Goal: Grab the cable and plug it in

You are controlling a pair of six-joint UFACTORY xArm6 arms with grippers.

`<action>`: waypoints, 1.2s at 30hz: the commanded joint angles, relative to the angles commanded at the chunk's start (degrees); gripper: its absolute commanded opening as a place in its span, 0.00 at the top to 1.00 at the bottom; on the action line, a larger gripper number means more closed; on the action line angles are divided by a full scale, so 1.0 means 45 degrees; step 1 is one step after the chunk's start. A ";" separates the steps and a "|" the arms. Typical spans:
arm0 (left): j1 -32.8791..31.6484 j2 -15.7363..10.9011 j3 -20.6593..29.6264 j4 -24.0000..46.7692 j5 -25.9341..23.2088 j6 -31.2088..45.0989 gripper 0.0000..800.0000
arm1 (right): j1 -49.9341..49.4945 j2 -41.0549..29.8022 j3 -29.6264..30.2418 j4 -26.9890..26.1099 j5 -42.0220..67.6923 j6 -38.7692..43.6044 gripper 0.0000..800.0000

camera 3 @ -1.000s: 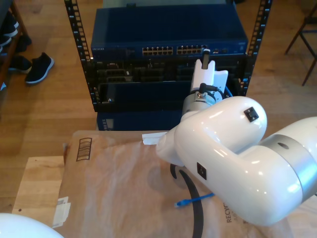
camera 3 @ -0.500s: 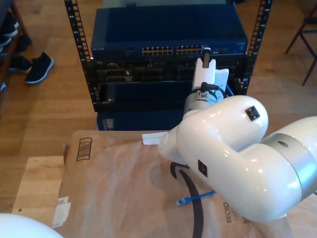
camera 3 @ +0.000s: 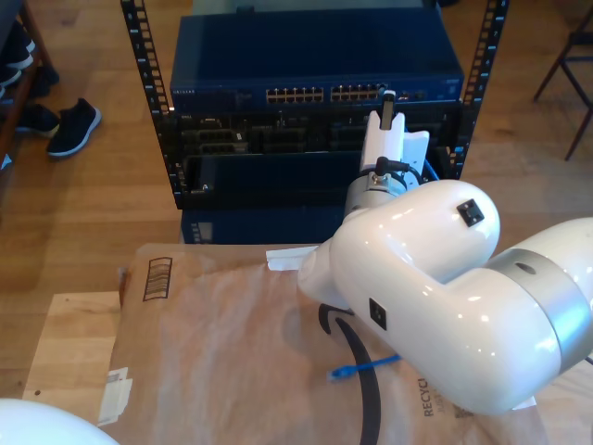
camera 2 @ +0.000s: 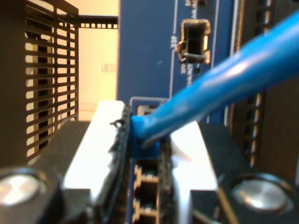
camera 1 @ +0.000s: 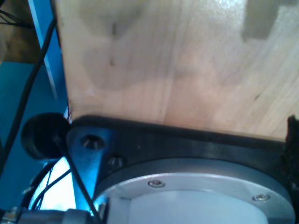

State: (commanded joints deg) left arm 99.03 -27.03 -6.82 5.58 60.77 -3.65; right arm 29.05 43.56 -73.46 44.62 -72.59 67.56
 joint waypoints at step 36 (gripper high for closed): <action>0.0000 0.0000 0.0000 0.0000 0.0000 0.0020 0.00 | 0.0098 0.0098 -0.0059 0.0000 -0.0684 0.0254 1.00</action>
State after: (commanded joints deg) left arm 99.03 -27.03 -6.82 5.58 60.77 -3.56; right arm 29.49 44.00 -73.73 44.62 -75.67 68.70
